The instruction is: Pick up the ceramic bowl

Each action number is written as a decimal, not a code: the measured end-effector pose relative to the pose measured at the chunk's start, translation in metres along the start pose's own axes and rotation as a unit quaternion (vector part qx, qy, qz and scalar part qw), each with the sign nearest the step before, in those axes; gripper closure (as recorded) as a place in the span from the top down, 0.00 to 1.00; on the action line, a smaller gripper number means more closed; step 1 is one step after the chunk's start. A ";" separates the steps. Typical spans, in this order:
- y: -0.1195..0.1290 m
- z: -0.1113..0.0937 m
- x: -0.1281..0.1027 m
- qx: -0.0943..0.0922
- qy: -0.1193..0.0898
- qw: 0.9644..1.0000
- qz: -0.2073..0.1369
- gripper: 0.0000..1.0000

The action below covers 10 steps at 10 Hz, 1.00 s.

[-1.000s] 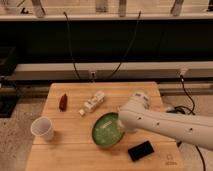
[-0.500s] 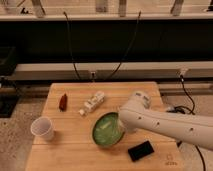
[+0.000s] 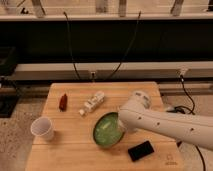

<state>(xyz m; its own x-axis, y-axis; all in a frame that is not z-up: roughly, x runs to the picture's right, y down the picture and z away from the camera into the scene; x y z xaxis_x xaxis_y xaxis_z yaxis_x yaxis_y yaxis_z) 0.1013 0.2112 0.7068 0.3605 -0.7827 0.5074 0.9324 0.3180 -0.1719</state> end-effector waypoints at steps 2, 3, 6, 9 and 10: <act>0.000 -0.001 0.000 -0.001 0.000 1.000 -0.001 0.00; 0.000 -0.001 0.000 -0.001 0.001 1.000 -0.002 0.00; 0.000 -0.003 0.000 -0.002 0.002 1.000 -0.004 0.00; 0.000 -0.004 0.000 -0.003 0.003 1.000 -0.006 0.00; 0.000 -0.004 0.000 -0.003 0.003 1.000 -0.007 0.00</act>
<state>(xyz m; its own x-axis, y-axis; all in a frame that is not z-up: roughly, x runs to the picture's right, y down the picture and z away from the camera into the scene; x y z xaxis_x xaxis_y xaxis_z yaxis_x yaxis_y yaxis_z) 0.1014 0.2090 0.7031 0.3472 -0.7906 0.5045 0.9376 0.3034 -0.1697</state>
